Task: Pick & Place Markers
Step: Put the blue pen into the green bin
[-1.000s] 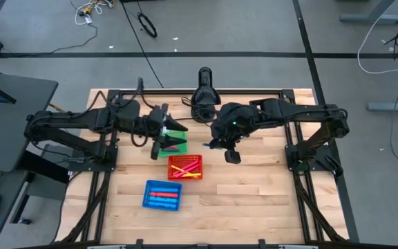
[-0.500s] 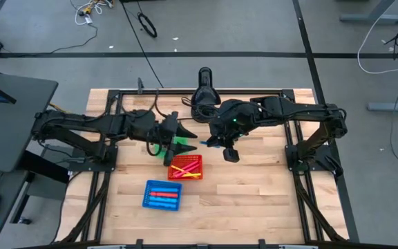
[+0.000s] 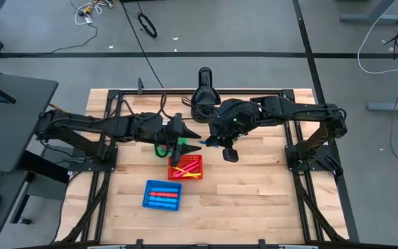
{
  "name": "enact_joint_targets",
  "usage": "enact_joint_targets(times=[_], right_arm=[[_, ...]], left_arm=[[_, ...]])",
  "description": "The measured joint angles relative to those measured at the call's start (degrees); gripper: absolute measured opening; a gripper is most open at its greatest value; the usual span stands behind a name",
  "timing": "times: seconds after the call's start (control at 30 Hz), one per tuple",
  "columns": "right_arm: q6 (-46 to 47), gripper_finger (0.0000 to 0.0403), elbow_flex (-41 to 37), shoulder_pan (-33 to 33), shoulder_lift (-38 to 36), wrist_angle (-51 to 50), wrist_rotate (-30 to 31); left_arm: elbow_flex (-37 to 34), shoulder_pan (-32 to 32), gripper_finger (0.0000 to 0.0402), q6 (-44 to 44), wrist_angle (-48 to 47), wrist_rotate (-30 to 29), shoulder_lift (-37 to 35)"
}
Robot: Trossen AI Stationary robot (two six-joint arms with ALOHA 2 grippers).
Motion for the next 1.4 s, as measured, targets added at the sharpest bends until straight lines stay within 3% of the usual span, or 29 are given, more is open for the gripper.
enact_joint_targets(times=[0.27,0.83,0.97,1.3,1.4], right_arm=[[-0.92,0.0015,0.03,-0.03,1.68,0.34,-0.01],[-1.42,0.0015,0.02,-0.14,2.58,0.41,-0.46],[-1.42,0.0015,0.02,-0.17,2.58,0.35,-0.46],[-1.21,0.0016,0.02,-0.17,2.58,0.39,-1.07],[-0.86,0.0016,0.02,-0.20,2.58,0.30,-0.97]], left_arm=[[-0.02,0.00,0.0206,-0.04,2.43,0.09,0.46],[-0.04,-0.02,0.0203,-1.48,-2.00,2.03,0.73],[-0.03,-0.02,0.0176,-1.44,-2.24,2.03,0.73],[-0.03,0.07,0.0055,-1.48,-2.17,1.77,0.73],[-0.03,0.07,0.0037,-1.48,-2.25,1.59,0.73]])
